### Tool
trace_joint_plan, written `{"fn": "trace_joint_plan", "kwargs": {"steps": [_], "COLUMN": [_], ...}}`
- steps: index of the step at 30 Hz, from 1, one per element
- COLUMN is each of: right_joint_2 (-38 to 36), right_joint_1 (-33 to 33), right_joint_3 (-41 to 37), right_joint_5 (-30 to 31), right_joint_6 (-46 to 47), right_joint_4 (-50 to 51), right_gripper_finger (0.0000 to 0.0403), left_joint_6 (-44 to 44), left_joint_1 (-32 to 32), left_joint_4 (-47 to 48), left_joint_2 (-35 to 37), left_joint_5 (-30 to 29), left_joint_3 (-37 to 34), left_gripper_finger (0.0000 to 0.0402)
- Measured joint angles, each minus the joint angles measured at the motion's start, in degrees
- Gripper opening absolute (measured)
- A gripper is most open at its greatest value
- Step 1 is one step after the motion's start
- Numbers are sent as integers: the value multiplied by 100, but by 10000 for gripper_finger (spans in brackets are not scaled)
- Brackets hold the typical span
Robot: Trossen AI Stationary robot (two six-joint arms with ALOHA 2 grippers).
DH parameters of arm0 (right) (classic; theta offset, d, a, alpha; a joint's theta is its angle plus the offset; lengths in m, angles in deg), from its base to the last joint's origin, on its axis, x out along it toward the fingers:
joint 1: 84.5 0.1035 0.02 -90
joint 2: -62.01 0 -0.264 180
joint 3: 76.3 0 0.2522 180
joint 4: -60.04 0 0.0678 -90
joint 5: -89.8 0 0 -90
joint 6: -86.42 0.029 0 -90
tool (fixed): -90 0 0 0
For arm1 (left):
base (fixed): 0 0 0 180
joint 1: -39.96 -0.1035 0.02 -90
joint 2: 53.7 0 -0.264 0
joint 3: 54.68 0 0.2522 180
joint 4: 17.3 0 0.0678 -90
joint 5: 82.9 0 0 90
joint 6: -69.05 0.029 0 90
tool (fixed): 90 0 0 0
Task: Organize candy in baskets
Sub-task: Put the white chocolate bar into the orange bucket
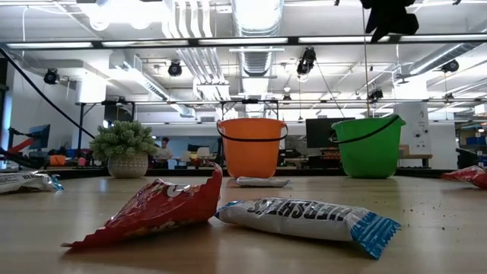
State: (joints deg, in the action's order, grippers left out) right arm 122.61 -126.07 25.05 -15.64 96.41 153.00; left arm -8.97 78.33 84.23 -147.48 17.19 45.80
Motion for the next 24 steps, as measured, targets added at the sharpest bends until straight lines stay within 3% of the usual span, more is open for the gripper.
{"fn": "trace_joint_plan", "kwargs": {"steps": [6, 13, 20, 24], "right_joint_2": [-60, -58, -58, -58], "right_joint_1": [201, 434, 770, 947], "right_joint_3": [0, 0, 0, 0], "right_joint_5": [31, 43, 42, 42], "right_joint_6": [228, 305, 370, 443], "right_joint_4": [0, 1, 7, 11], "right_gripper_finger": [132, 132, 132, 132], "left_joint_6": [-1194, -3008, -4762, -5188], "left_joint_1": [413, 929, 1440, 1607], "left_joint_4": [-1515, -3302, -3876, -3920], "left_joint_2": [4, 4, -85, -379], "left_joint_5": [-2, -532, -948, -1024], "left_joint_3": [-822, -1689, -1947, -1774], "left_gripper_finger": [219, 212, 212, 212]}}
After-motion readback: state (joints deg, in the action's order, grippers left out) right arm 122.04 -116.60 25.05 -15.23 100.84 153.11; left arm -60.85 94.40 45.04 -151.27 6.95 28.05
